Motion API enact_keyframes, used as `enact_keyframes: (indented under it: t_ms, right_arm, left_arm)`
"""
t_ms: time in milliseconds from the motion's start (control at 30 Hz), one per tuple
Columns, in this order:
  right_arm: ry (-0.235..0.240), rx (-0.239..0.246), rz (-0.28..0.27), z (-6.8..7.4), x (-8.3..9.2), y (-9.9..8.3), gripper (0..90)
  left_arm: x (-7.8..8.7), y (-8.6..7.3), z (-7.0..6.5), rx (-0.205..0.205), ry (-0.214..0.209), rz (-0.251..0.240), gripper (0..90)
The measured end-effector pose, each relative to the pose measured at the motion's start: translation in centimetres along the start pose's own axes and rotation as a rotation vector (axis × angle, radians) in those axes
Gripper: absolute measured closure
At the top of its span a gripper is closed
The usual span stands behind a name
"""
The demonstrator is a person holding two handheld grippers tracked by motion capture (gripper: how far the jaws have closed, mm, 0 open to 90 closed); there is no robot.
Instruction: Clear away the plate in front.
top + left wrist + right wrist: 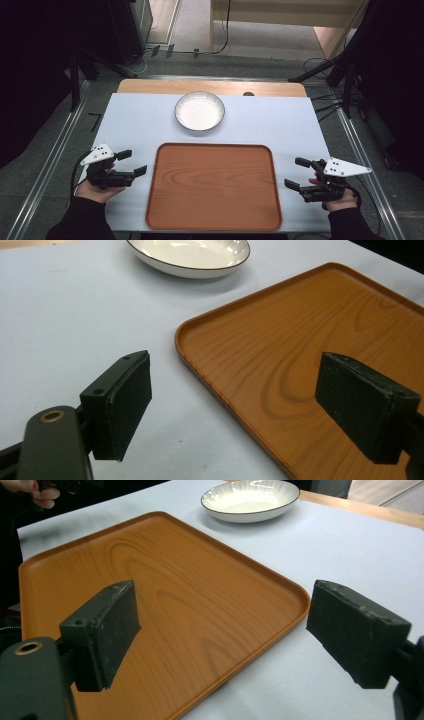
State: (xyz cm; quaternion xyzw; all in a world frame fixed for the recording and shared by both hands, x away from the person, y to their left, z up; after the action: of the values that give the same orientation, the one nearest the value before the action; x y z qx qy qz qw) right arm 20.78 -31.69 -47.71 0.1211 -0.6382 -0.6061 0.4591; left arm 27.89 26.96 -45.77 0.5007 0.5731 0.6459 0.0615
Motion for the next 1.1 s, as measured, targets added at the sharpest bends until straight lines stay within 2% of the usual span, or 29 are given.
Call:
enact_keyframes:
  t_ms: [100, 233, 500, 767, 900, 1033, 1100]
  right_arm:
    - [0.001, 0.003, 0.001, 0.05, -0.02, 0.01, 14.4]
    - [0.002, 0.002, 0.0, 0.07, -0.01, 0.0, 14.4]
    - [-0.007, 0.005, 0.011, 0.06, -0.03, 0.04, 14.4]
    - [-0.009, 0.002, -0.018, 0.05, 0.14, 0.06, 14.4]
    - [-0.032, 0.002, 0.006, 0.07, 0.06, 0.05, 13.7]
    - [-0.024, -0.003, -0.002, 0.04, 0.12, 0.07, 14.4]
    - [0.002, -0.031, -0.006, -0.05, 0.17, 0.08, 15.0]
  left_arm:
    - [0.03, 0.02, 0.0, -0.002, 0.004, 0.002, 16.1]
    - [-0.08, 0.0, 0.16, 0.011, -0.001, 0.029, 16.6]
    - [0.08, -0.06, 0.32, 0.009, 0.013, 0.016, 16.6]
    - [0.12, -0.05, 0.29, 0.007, 0.018, 0.017, 16.6]
    - [0.21, -0.03, 0.31, 0.005, 0.02, 0.017, 16.7]
    - [0.17, -0.05, 0.34, 0.009, 0.017, 0.016, 16.6]
    - [0.14, -0.03, 0.33, 0.018, 0.014, 0.015, 16.6]
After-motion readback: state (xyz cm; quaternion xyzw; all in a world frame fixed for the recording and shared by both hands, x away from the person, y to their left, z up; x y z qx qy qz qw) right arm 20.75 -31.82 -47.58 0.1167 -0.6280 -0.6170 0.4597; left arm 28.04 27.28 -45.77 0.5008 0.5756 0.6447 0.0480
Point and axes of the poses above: each handheld gripper's, and its own axes: x roughly backward along the jaws, y roughly out of its top, z roughly to its left, the point moved 1 cm from there along -x, roughly forward along the jaws, and after that the axes turned 3 degrees about z, right-handed, at the moved point
